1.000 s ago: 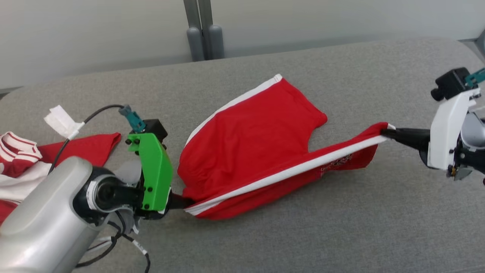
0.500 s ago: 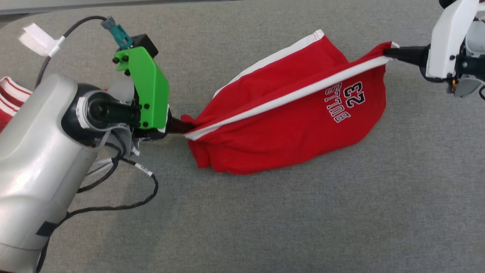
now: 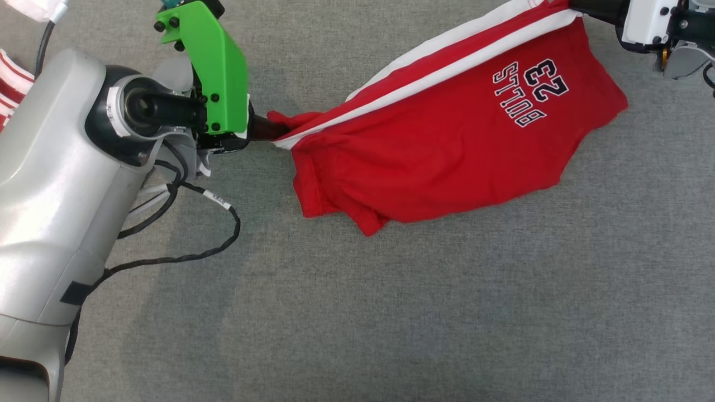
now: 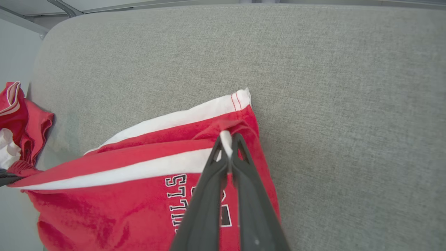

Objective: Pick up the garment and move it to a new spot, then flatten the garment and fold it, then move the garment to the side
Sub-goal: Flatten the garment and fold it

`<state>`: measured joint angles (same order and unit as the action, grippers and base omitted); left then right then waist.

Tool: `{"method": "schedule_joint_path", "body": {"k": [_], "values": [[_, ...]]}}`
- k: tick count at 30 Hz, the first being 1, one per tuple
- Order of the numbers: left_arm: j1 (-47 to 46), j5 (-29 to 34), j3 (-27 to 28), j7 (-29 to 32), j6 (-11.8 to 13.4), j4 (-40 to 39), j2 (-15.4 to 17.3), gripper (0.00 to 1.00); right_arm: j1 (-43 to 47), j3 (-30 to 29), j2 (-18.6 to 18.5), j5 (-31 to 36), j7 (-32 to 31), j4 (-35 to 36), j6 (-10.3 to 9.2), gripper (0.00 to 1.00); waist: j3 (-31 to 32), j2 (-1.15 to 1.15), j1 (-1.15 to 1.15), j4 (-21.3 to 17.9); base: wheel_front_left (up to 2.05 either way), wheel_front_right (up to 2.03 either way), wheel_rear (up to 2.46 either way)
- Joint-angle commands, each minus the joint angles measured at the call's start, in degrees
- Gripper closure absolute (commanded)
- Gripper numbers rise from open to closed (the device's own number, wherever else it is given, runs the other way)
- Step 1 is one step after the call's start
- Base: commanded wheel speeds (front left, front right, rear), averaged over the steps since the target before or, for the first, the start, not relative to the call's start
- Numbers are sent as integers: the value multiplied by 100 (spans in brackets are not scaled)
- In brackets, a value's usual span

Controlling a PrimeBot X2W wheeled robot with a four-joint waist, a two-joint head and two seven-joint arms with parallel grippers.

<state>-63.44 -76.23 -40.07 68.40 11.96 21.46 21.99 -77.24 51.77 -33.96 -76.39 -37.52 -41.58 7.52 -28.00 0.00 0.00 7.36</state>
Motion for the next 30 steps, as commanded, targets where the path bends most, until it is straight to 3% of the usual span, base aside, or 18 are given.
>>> {"method": "schedule_joint_path", "body": {"k": [1, 2, 3, 11, 16, 20, 23, 27, 30], "values": [[-101, 57, 49, -102, -47, 52, -40, 47, -92, 1, 18, 33, 57, -51, -6, 70, -87, 0, 0, 67, 0, 0, 0], [-104, 65, 54, -152, -75, 95, -58, 0, -99, -8, 43, 43, 123, -84, -6, 24, -87, 0, 0, 66, 0, 0, 0], [-106, 66, 62, -200, -86, 128, -73, 0, -92, -7, 65, 53, 148, -114, -6, 0, -80, 0, 0, 64, 0, 0, 0], [-105, 11, 241, -524, -321, 364, -124, 0, 178, -73, 131, 13, 967, -2, -4, 0, 275, 0, 0, 22, 0, 0, 0], [59, 214, 406, -1208, -800, 292, -30, 0, 584, -68, 35, 111, 2083, 426, -3, 0, 659, 0, 0, -12, 0, 0, 0], [346, 606, 477, -2109, -1154, 210, 146, 0, 1020, -39, -46, 217, 3134, 723, -3, 0, 980, 0, 0, -38, 0, 0, 0], [600, 1132, 532, -3070, -1275, 71, 324, 0, 1359, 34, -107, 373, 3918, 906, -3, 0, 1194, 0, 0, -54, 0, 0, 0], [1177, 1729, 620, -4397, -1163, -201, 447, 0, 1791, 123, -108, 575, 4811, 917, -3, 0, 1431, 0, 0, -66, 0, 0, 0], [1658, 2189, 646, -5273, -982, -488, 570, 0, 2015, 137, -62, 752, 5114, 756, -3, 0, 1546, 0, 0, -43, 0, 0, 0]]}}
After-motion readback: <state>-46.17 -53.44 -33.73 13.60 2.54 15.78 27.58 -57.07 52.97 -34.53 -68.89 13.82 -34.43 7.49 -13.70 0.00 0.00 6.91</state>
